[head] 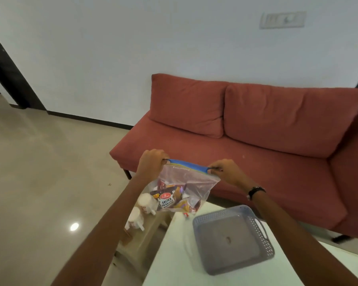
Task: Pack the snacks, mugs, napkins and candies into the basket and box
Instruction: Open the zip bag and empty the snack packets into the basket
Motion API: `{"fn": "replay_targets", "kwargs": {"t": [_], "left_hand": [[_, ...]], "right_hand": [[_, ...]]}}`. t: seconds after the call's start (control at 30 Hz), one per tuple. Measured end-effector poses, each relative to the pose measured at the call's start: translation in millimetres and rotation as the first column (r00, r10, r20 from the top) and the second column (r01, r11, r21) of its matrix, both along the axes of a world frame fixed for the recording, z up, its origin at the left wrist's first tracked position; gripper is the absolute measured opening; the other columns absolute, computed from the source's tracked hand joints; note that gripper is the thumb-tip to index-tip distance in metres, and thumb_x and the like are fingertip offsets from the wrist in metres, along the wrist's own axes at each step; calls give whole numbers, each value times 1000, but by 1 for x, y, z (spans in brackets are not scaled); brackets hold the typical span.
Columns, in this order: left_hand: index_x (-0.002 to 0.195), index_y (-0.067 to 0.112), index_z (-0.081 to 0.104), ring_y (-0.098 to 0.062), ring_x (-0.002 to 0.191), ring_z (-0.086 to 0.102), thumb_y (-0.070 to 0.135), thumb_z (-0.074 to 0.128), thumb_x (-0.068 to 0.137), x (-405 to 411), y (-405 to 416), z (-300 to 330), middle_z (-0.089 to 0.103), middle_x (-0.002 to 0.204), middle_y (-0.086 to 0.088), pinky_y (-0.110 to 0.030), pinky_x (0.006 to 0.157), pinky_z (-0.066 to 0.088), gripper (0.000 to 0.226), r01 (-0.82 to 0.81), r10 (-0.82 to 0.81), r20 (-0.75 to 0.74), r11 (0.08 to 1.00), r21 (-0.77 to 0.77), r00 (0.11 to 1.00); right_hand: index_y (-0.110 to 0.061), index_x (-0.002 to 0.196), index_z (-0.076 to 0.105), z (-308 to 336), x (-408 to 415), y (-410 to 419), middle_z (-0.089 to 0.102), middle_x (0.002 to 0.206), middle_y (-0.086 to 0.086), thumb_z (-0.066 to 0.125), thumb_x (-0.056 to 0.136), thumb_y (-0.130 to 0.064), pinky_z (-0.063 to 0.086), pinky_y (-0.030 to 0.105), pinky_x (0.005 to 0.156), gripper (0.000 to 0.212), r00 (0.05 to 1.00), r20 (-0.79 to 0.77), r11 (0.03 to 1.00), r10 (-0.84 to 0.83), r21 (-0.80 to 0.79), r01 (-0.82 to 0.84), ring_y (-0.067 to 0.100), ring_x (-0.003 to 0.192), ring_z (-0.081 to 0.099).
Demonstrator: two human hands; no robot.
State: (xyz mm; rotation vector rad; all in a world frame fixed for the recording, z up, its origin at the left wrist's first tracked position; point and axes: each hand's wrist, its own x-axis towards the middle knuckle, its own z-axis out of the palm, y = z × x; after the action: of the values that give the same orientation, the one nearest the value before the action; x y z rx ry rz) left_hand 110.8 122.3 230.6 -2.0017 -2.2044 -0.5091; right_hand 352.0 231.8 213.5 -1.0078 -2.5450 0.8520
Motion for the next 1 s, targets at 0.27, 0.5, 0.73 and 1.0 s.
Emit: {"fn": "replay_targets", "kwargs": {"t": [0.27, 0.5, 0.73, 1.0], "left_hand": [[91, 16, 72, -28, 86, 63, 19, 52, 91, 146, -8, -12, 72, 93, -4, -30, 68, 34, 21, 38, -37, 10, 995, -97, 999], [99, 18, 71, -31, 96, 57, 14, 53, 89, 228, -16, -30, 71, 102, -4, -38, 83, 39, 20, -48, 56, 91, 995, -82, 994], [114, 10, 62, -34, 110, 56, 24, 56, 89, 311, -29, -37, 65, 116, -13, -39, 89, 43, 30, -209, 272, 544, 962, -176, 794], [65, 7, 60, -34, 74, 69, 32, 66, 81, 355, -54, -70, 69, 81, -20, -48, 74, 59, 30, 9, 490, 810, 854, -520, 321]], "right_hand": [[-10, 103, 72, -17, 146, -56, 74, 99, 9, 60, 87, -14, 47, 26, 68, 20, 987, 163, 998, 18, -61, -8, 20, 81, 65], [-1, 71, 70, -19, 217, -84, 55, 64, 5, 67, 81, -15, 36, 26, 58, 18, 983, -10, 907, -182, -388, 165, 10, 60, 44], [1, 77, 73, -32, 229, -104, 64, 68, 4, 71, 79, -8, 48, 22, 65, 9, 884, -105, 698, -456, -659, 282, 9, 61, 56], [13, 74, 68, -66, 233, -139, 56, 63, 10, 75, 67, -14, 39, 30, 59, 29, 780, 7, 581, -626, -663, 472, 19, 62, 49]]}}
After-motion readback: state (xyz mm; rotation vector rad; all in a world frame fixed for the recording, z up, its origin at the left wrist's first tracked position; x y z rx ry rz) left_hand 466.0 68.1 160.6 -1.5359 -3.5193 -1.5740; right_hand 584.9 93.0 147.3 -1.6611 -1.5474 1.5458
